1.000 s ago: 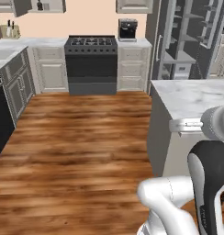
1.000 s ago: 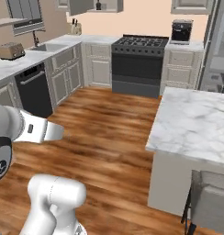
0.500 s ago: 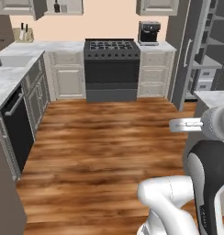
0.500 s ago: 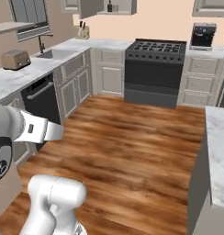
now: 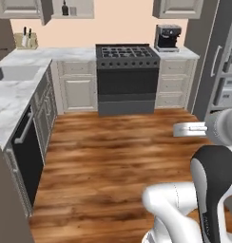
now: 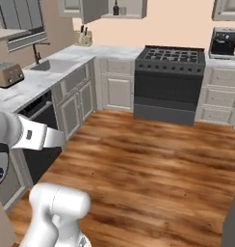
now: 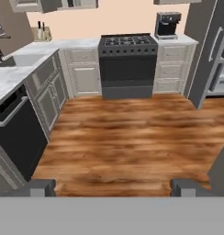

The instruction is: There is a bowl on the dining counter. Grab a lemon wedge from the fridge and place it in the bowl. Then get the liquor bottle and glass cup from the cabinet and place them next to the bowl.

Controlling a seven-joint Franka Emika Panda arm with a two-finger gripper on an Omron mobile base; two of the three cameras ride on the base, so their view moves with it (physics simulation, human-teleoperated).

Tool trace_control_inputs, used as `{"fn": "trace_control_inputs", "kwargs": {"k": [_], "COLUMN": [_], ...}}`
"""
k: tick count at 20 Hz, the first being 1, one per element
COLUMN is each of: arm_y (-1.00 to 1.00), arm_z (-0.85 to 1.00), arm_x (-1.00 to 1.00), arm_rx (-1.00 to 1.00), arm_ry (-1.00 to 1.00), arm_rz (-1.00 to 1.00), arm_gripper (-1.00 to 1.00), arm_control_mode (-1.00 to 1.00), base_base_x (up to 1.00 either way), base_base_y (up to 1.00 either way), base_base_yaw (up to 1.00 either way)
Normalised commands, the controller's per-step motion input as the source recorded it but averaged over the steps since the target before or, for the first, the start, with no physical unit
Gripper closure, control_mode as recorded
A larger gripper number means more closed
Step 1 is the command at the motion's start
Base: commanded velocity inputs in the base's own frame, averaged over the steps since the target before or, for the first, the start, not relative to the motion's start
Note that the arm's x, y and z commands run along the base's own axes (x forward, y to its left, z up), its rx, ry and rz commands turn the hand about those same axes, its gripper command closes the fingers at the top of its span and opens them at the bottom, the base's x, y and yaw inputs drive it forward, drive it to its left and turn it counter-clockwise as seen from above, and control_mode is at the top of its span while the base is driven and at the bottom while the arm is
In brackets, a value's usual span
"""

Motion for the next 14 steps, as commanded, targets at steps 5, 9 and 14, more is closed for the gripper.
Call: {"fn": "trace_control_inputs", "kwargs": {"k": [5,9,14], "arm_y": [0.00,0.00,0.00], "arm_z": [0.00,0.00,0.00], "arm_x": [0.00,0.00,0.00], "arm_rx": [0.00,0.00,0.00], "arm_ry": [0.00,0.00,0.00], "arm_rz": [0.00,0.00,0.00], "arm_gripper": [-1.00,-1.00,-1.00], "arm_control_mode": [1.00,1.00,1.00], "base_base_x": [1.00,1.00,1.00], "base_base_y": [0.13,0.22,0.34], "base_base_yaw": [-0.08,-0.03,0.00]}}
